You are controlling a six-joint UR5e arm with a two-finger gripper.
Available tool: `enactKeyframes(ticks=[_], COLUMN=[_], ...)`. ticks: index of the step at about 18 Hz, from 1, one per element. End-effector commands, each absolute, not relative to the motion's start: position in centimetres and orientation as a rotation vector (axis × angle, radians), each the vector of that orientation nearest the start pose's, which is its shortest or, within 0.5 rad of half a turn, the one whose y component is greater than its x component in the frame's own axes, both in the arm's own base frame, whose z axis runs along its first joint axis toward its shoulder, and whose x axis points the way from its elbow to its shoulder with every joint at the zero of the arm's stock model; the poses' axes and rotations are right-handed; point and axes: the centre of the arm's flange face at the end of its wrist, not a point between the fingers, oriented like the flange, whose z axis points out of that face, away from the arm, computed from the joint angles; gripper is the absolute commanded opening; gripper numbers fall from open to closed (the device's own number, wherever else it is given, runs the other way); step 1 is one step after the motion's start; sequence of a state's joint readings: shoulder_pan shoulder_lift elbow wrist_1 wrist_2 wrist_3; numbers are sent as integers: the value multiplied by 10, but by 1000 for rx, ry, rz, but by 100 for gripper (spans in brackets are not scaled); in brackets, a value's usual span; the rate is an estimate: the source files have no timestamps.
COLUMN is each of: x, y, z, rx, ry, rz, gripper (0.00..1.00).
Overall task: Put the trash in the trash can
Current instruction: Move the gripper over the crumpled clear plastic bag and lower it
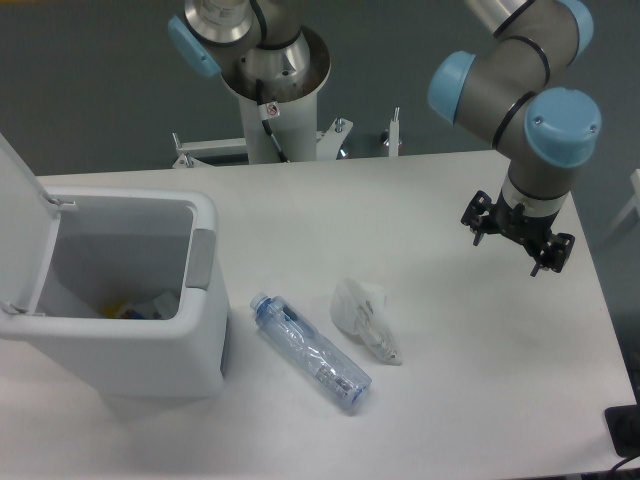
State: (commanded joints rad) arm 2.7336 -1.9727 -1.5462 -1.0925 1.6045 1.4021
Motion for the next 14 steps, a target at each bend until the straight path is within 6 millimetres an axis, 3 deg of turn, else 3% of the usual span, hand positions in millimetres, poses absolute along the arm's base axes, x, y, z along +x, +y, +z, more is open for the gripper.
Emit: enactKeyframes(ticks=[6,12,14], x=[-531,-512,-503], y=[372,374,383], z=[318,301,297], rx=[-3115,-3121,-3121], ry=[336,222,145], rz=[180,132,136], gripper=[100,100,100])
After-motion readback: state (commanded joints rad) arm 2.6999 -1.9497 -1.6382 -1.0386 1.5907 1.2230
